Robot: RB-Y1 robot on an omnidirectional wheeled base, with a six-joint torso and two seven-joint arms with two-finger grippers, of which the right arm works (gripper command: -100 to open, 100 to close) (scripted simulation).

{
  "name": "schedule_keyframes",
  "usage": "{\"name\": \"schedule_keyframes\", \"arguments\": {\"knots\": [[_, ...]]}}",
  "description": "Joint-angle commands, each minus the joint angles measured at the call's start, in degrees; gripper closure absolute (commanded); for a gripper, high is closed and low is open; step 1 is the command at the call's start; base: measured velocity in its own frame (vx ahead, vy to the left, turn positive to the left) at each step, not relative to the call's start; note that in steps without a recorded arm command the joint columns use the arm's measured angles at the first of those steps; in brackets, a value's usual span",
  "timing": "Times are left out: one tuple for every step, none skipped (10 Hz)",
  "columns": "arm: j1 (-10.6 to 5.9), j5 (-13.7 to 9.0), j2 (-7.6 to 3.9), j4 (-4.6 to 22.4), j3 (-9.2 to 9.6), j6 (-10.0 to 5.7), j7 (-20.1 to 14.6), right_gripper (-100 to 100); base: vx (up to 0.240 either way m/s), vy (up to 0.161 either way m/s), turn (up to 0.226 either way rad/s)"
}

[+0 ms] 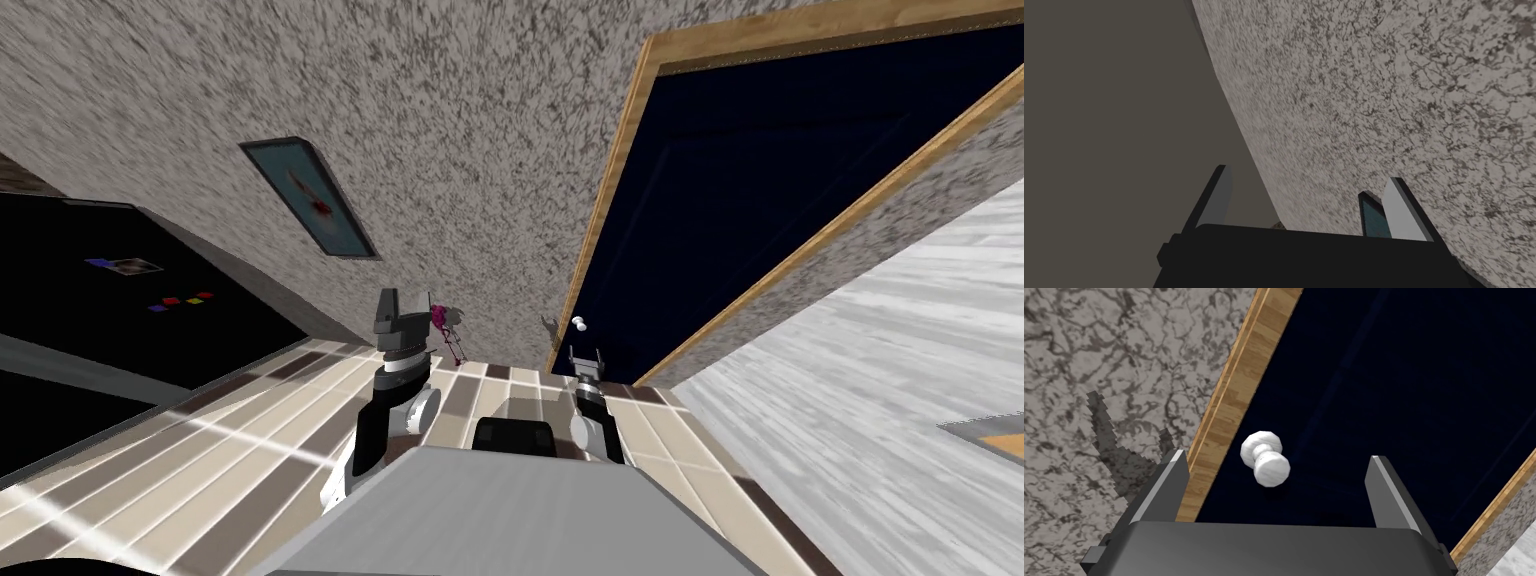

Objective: Pull the door open

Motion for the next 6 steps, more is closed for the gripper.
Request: {"name": "schedule_keyframes", "arguments": {"knots": [[-0.42, -1.6, -0.06, 1.6, 0.21, -0.38, -1.9, -100, -0.001, -0.168, 0.289], [-0.97, -3.2, -0.15, 3.6, 0.45, -0.91, -3.6, -100, -0.006, -0.199, 0.342], [-1.24, -3.9, -0.18, 4.5, 0.56, -1.16, -4.5, -100, -0.006, -0.177, 0.240], [-1.75, -5.3, -0.25, 6.3, 0.77, -1.64, -6.1, -100, -0.029, -0.185, 0.261], [-2.00, -6.0, -0.28, 7.1, 0.88, -1.88, -6.9, -100, -0.033, -0.160, 0.239], [-2.50, -7.3, -0.34, 8.9, 1.09, -2.36, -8.4, -100, -0.025, -0.168, 0.254]]}}
